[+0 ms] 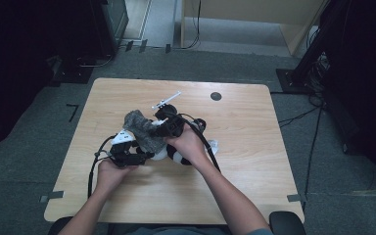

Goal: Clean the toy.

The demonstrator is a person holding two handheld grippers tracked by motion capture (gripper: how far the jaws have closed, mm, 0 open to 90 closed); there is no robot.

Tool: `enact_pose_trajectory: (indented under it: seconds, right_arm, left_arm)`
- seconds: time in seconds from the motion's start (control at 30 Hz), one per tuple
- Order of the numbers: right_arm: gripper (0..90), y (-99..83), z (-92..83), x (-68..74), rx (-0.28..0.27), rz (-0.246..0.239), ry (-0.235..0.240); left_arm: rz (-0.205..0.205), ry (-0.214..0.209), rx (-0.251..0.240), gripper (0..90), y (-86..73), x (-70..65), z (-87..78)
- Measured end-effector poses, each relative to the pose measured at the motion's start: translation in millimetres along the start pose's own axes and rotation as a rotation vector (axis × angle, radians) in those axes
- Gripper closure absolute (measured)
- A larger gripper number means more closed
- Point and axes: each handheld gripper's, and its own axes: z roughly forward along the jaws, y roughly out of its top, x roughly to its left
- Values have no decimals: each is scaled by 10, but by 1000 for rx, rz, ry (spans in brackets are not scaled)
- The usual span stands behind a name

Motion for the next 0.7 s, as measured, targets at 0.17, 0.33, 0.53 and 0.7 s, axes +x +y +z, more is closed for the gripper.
enact_pose_trajectory:
  seconds: [0.17,0.33,0.53,0.7]
  right_arm:
    - [772,-94,-41,43,26,-37,-5]
    - [772,-233,-139,39,51,-58,-4]
    - [771,-428,-268,1,64,-96,-10]
    - [770,-550,-368,-11,57,-127,-6]
  left_arm:
    - [-5,-4,2,249,1,7,0]
    - [-11,-5,-1,253,-1,8,1]
    - [-4,-4,-3,254,-3,7,4]
    - [2,0,1,255,-4,-4,6]
